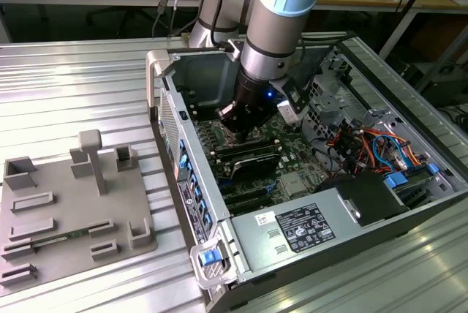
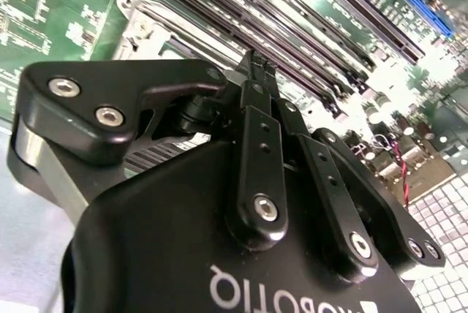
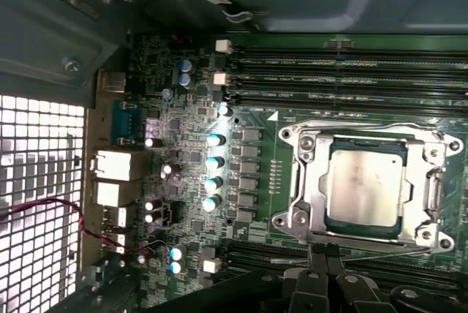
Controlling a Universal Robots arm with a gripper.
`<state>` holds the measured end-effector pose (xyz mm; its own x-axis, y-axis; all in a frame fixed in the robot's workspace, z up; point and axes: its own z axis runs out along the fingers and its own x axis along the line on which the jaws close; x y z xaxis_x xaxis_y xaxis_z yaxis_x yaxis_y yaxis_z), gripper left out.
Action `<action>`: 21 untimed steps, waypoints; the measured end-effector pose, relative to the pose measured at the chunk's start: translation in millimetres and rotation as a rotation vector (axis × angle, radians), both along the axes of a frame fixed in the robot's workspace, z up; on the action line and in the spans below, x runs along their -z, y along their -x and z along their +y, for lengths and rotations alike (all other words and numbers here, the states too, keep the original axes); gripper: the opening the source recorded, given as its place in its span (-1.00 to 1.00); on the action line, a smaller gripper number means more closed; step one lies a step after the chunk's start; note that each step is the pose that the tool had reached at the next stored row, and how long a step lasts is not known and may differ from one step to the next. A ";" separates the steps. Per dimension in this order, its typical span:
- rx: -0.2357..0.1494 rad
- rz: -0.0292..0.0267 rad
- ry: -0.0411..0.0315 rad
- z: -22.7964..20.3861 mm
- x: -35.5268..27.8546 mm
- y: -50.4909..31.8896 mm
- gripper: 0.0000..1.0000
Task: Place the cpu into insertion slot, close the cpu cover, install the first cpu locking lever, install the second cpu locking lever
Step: 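Install the second cpu locking lever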
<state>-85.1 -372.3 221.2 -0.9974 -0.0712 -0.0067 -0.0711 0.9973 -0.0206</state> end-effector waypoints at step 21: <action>0.000 0.0001 0.0001 0.0 2.2 13.6 -0.79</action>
<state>-98.8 -372.3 219.0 -0.9975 -0.0707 -0.0066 -0.0706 0.9973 -0.0207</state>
